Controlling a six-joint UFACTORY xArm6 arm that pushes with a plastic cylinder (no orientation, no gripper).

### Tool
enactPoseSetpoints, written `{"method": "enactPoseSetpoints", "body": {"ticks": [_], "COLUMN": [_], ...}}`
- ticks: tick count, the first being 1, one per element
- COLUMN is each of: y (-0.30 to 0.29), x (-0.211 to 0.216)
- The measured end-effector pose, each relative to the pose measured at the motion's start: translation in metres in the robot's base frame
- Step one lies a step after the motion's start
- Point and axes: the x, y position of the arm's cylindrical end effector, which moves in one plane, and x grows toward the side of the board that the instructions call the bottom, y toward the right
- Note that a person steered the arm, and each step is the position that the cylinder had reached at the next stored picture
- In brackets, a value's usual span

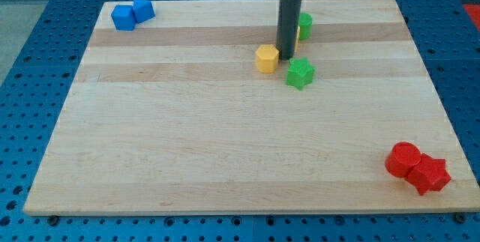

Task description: Push the yellow hexagon to the bottom side of the blue blocks

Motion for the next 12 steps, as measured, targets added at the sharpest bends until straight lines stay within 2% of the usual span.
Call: {"method": "enactPoseSetpoints", "body": {"ticks": [3, 4, 5, 6, 7, 9, 12], "y": [-0.059, -0.024, -0.016, -0.028, -0.032, -0.074, -0.172], "x": [0.0, 0.0, 0.019, 0.042, 0.039, 0.034, 0.034]}}
